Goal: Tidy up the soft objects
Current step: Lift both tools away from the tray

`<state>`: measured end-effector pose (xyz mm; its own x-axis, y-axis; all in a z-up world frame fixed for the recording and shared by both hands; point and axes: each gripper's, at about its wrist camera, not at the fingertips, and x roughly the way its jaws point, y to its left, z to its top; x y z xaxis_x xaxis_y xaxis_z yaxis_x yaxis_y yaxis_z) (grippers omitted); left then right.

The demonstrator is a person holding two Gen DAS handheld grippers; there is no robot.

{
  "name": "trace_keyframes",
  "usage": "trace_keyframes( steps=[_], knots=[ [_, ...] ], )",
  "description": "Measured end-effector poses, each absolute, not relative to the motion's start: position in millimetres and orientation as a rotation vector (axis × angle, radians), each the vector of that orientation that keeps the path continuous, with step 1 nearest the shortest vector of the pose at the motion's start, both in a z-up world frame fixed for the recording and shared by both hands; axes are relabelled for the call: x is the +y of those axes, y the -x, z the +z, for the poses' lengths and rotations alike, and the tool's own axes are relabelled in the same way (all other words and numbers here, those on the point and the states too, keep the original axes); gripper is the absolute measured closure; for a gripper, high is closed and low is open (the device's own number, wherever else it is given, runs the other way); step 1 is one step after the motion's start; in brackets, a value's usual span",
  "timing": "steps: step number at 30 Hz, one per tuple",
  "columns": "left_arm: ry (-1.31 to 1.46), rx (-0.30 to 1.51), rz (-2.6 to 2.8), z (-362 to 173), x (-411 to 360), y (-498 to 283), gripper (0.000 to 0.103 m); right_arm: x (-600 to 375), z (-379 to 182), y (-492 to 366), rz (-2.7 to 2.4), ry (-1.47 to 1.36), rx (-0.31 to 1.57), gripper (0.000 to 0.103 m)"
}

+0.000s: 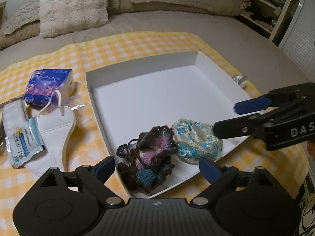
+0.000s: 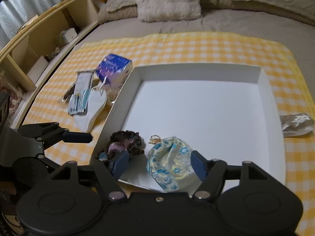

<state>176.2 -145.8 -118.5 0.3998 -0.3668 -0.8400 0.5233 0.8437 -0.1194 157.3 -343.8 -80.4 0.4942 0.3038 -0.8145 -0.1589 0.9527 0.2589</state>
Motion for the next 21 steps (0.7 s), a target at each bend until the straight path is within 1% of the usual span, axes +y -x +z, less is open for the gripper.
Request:
trace_keyframes(
  steps=[1,11,18,21],
  knots=[
    [-0.170,1.008,-0.562,-116,-145,-175,0.009,-345,-78,-154,0.275,-0.153,1.003,0.023],
    [-0.125,0.938,-0.530,-88,-129,-160,0.003,-353,-52,-127,0.220,-0.130,0.890,0.012],
    [-0.093,0.875,-0.504,-66,-116,-147,0.000,-357,-37,-110,0.183,-0.113,0.805,0.000],
    [-0.071,0.845,-0.485,-57,-110,-142,0.000,-355,-31,-104,0.146,-0.086,0.768,0.000]
  ],
)
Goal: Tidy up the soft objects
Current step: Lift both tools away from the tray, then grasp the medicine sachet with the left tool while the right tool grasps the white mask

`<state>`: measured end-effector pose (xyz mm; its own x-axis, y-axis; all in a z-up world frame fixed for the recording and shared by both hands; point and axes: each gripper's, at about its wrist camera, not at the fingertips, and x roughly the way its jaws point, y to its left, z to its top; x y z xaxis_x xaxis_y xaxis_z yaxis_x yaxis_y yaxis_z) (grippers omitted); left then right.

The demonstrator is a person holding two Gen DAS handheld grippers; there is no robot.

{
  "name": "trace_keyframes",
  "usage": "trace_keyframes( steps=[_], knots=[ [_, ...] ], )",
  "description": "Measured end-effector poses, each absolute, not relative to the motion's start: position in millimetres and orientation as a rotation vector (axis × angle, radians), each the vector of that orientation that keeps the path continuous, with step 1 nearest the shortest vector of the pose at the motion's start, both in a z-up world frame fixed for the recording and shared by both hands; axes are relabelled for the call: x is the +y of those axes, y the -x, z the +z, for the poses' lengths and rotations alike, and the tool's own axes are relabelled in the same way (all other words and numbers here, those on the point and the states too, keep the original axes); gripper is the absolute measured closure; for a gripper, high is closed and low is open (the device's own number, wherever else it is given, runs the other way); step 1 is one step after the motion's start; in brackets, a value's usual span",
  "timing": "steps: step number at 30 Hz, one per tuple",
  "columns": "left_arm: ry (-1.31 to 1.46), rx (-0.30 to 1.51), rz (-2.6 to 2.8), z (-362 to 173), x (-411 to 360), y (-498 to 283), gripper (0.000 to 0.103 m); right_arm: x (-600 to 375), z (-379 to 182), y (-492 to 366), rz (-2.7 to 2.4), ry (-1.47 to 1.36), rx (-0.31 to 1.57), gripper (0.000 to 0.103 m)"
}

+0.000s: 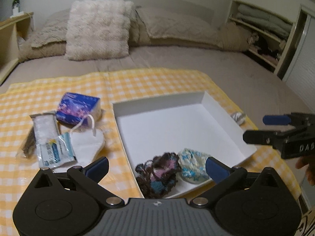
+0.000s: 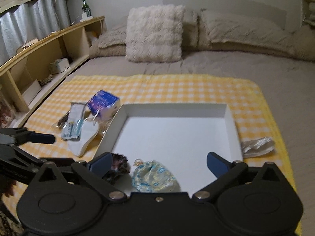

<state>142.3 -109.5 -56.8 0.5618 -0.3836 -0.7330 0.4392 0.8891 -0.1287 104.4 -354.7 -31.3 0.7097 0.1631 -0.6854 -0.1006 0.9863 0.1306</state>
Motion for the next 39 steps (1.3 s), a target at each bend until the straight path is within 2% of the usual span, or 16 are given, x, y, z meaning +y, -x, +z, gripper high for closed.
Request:
trace_keyframes(
  steps=[21,32,39],
  knots=[
    [0.040,0.668,-0.214,-12,-13,-142,0.000,-303,-8,-123,0.192,-0.095,0.646,0.000],
    [0.070,0.671,-0.057,-21,42,-168,0.000,-247,-12,-157,0.269,-0.051,0.627,0.000],
    [0.084,0.728,-0.038,-42,50,-194,0.000,-217,-26,-182,0.295,0.048,0.579,0.000]
  ],
)
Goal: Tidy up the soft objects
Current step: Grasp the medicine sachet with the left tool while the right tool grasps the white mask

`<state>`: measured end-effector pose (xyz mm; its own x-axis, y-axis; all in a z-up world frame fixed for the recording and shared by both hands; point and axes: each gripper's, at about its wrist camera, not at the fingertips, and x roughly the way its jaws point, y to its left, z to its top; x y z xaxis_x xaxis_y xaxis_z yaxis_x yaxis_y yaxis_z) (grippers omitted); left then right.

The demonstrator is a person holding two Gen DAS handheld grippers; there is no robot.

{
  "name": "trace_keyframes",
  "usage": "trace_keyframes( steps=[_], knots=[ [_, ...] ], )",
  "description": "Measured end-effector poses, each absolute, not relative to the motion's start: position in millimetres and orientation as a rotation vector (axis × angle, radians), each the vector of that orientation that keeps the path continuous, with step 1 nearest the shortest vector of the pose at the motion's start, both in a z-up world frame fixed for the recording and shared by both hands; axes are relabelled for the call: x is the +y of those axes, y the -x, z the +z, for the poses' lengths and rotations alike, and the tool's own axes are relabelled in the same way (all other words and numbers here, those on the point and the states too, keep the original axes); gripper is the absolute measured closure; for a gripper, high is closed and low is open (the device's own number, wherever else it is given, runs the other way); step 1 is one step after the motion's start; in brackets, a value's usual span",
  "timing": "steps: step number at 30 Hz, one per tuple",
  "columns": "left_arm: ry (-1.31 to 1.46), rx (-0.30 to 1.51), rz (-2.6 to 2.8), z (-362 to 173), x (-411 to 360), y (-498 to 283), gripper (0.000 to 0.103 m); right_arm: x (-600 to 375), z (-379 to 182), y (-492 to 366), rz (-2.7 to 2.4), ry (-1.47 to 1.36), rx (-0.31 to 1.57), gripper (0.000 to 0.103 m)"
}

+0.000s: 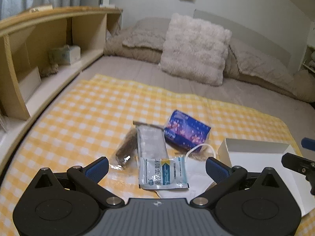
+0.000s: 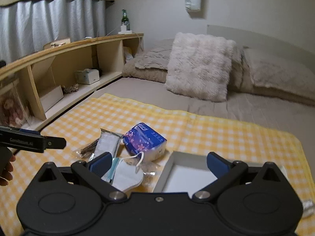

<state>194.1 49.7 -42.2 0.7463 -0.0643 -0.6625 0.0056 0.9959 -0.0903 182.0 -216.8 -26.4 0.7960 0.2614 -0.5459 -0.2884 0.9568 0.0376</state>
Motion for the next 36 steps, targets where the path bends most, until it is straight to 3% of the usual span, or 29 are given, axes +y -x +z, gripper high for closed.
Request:
trace_keyframes(
  steps=[27,31,36],
  knots=[
    [0.105,1.054,-0.014,-161,27,-308,0.000,-131,-121,-236,0.637,0.425,0.742,0.000],
    [0.126,1.060,-0.027,-162,28,-312,0.002,-120,-132,-244,0.664,0.428,0.761,0.000],
    [0.121,1.072,-0.048,-164,32,-316,0.016,-107,-141,-254,0.692,0.388,0.807,0.001]
  ],
)
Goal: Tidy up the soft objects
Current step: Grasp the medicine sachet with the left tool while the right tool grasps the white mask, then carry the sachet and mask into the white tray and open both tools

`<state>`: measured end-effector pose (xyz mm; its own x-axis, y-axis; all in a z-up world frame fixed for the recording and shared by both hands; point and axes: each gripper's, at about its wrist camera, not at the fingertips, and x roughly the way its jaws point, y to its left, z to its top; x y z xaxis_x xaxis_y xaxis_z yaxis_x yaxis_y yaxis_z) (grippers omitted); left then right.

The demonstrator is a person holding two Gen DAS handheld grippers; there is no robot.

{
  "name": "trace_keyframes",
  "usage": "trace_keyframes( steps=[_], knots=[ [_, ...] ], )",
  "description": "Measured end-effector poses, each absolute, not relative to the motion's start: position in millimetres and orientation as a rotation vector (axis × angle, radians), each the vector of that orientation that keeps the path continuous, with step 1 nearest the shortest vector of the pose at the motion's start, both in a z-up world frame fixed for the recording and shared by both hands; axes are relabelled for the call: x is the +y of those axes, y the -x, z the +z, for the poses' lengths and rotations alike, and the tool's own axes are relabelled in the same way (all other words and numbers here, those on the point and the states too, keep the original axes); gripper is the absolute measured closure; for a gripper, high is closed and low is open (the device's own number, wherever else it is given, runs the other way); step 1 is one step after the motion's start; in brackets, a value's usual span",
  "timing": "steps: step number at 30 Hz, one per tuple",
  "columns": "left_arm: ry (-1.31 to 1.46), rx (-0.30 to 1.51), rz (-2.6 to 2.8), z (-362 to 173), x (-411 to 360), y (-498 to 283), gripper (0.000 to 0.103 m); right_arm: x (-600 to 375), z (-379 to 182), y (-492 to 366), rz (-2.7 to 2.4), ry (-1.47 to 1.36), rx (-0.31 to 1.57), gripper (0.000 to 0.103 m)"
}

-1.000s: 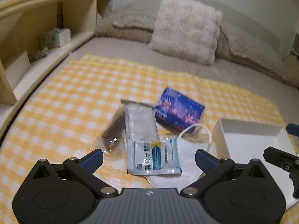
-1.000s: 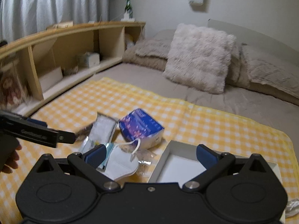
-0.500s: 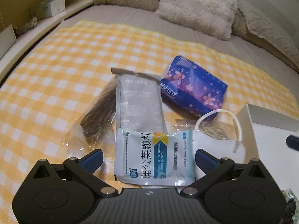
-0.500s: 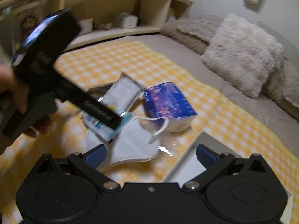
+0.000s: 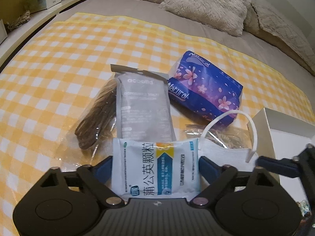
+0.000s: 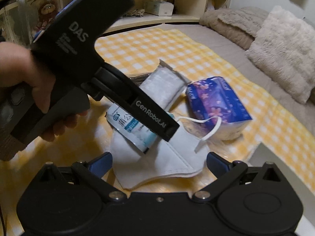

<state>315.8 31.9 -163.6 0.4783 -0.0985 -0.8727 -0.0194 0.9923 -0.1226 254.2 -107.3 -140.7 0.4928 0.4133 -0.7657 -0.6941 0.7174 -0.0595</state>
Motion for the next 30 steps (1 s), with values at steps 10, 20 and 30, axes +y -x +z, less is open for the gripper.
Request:
trace_keyframes(
  steps=[10,20,30],
  knots=[
    [0.143,1.065,-0.057,-153,54,-309,0.023,-83,-163,-259,0.756,0.388,0.899,0.016],
    [0.147,1.048,-0.010,-145,85,-300,0.024,-87,-169,-275,0.730,0.230,1.002,0.042],
    [0.158,1.003,0.019,-127,101,-283,0.024,-91,-152,-267,0.709,0.266,0.983,0.083]
  ],
)
